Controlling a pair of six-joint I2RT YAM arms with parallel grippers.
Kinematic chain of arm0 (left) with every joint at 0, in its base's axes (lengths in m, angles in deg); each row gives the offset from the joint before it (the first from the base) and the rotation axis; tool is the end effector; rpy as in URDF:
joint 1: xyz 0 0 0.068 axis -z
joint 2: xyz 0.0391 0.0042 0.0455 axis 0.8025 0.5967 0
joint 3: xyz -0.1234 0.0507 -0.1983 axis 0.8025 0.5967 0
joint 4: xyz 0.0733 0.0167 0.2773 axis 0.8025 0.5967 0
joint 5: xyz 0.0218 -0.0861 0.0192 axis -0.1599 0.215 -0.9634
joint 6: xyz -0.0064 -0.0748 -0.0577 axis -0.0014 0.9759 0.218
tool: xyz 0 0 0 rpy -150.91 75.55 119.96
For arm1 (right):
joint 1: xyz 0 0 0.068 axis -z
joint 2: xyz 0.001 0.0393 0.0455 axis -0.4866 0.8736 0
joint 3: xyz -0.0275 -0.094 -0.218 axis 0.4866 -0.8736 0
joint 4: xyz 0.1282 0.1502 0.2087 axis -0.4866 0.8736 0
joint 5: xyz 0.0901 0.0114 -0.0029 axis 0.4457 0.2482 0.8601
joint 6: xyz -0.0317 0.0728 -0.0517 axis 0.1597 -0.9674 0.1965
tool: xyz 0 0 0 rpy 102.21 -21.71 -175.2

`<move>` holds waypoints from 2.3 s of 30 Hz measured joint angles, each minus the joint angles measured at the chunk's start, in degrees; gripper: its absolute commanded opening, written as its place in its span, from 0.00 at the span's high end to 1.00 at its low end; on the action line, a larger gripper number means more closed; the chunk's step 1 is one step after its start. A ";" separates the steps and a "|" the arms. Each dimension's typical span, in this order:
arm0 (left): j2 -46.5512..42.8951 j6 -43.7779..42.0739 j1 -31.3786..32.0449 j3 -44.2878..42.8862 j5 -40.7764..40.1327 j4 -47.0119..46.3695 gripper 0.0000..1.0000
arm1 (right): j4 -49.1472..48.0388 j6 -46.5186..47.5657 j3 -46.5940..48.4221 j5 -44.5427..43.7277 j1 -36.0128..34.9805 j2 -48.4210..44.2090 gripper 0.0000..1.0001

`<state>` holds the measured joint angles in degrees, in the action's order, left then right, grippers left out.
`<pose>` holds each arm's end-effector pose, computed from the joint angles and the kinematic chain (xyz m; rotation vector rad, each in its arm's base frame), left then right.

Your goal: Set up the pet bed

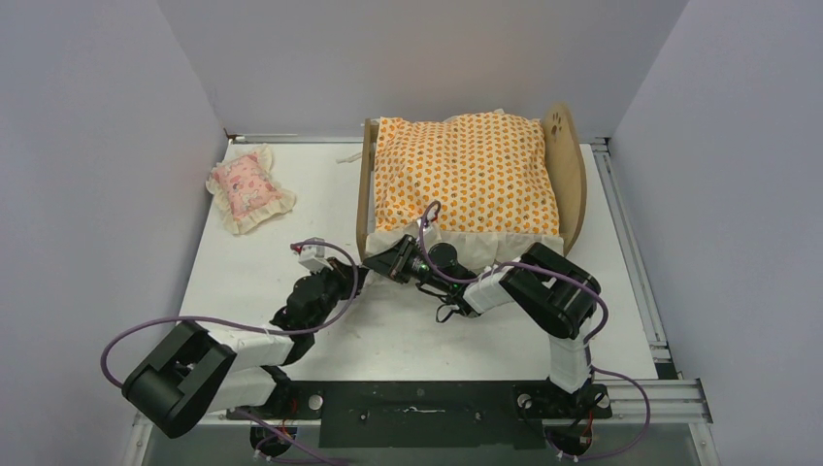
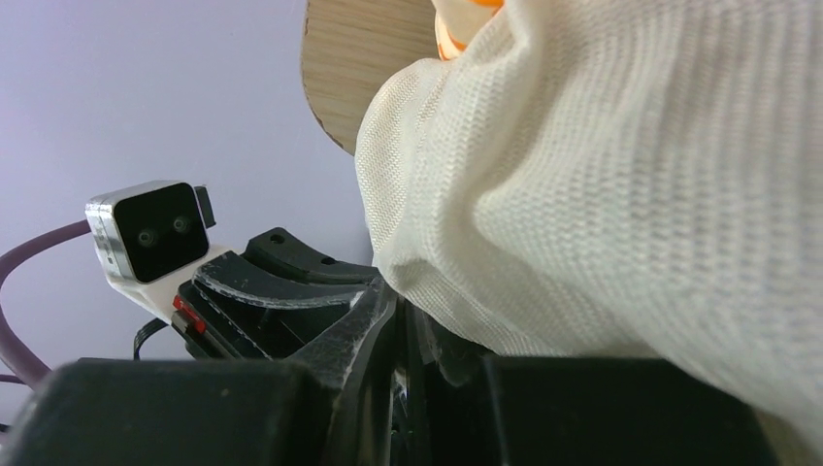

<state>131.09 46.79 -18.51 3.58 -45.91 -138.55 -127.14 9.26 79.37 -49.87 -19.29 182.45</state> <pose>0.2356 -0.1453 0.0815 -0.2949 1.8261 -0.8334 0.2563 0.3275 0.0828 0.1837 2.0565 1.7492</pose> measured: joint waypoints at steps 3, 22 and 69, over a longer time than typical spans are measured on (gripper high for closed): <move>-2.84 0.90 0.00 0.20 -1.90 2.40 1.00 | 0.37 0.55 -0.17 0.11 0.00 -0.11 0.75; -8.00 7.15 -0.02 1.73 -5.64 15.96 0.91 | 29.73 17.11 -0.17 -4.72 -0.83 -12.96 0.52; -0.39 32.02 -7.54 -2.01 7.19 15.41 0.59 | 1.90 5.05 0.11 -2.62 -0.66 0.17 0.58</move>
<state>130.70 78.82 -26.06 1.57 -38.72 -123.14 -125.24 14.31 79.48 -52.50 -19.94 182.62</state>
